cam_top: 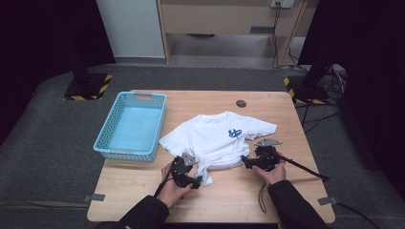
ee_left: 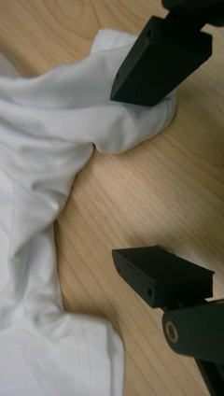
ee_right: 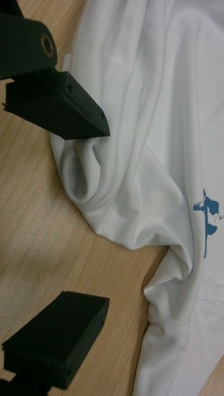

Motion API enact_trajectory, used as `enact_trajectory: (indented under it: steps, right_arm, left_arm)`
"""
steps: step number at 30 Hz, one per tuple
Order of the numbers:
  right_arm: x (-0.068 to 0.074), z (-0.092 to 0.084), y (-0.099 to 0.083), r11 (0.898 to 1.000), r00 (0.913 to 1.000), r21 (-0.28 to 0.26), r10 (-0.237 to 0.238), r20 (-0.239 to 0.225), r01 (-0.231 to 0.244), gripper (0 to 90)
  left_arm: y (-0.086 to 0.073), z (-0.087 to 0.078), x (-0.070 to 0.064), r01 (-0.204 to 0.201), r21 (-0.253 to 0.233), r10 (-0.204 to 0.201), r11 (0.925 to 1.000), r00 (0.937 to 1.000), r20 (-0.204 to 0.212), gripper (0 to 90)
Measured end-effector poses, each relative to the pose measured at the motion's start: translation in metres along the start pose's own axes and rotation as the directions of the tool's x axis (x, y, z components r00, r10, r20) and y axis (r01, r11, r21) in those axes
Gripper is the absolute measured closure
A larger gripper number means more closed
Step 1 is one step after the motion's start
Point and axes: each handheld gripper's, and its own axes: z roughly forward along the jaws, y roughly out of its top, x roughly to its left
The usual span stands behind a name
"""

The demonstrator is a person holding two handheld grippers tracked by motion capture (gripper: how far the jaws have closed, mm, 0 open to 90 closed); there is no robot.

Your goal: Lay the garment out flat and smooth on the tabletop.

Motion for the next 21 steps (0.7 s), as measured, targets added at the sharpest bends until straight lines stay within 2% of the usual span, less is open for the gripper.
enact_trajectory:
  steps: [3, 5, 8, 11, 13, 19, 21]
  right_arm:
    - [0.002, -0.005, 0.0, 1.0, 0.9996, -0.018, 0.011, -0.028, -0.011, 15.5]
    - [0.007, -0.008, 0.0, 0.999, 0.9986, -0.035, 0.01, -0.052, -0.011, 15.4]
    - [0.017, -0.011, -0.001, 0.999, 0.9951, -0.034, -0.023, -0.096, 0.02, 14.2]
    - [0.027, -0.01, -0.003, 0.997, 0.9917, -0.005, -0.073, -0.105, 0.073, 13.7]
    - [0.031, -0.008, -0.004, 0.996, 0.9901, 0.014, -0.091, -0.107, 0.093, 13.7]
    - [0.029, 0.003, -0.006, 0.988, 0.9894, 0.075, -0.133, -0.058, 0.137, 14.5]
    - [0.028, 0.008, -0.004, 0.988, 0.9899, 0.075, -0.134, -0.045, 0.137, 14.3]
  left_arm:
    - [0.002, -0.001, -0.006, 0.034, -0.041, -0.034, 0.9986, 0.9994, 0.005, 18.7]
    - [0.004, -0.003, -0.013, 0.067, -0.097, -0.065, 0.9931, 0.9975, 0.029, 17.9]
    - [0.007, -0.004, -0.023, 0.074, -0.148, -0.07, 0.9862, 0.9971, 0.029, 17.8]
    - [0.009, 0.0, -0.03, 0.075, -0.156, -0.07, 0.9849, 0.9967, 0.04, 17.6]
    - [0.009, 0.004, -0.033, 0.067, -0.151, -0.063, 0.9863, 0.9975, 0.033, 17.8]
    - [0.009, 0.018, -0.036, 0.046, -0.105, -0.046, 0.9934, 0.999, 0.004, 18.3]
    - [0.009, 0.019, -0.036, 0.041, -0.112, -0.042, 0.9929, 0.9991, -0.001, 17.5]
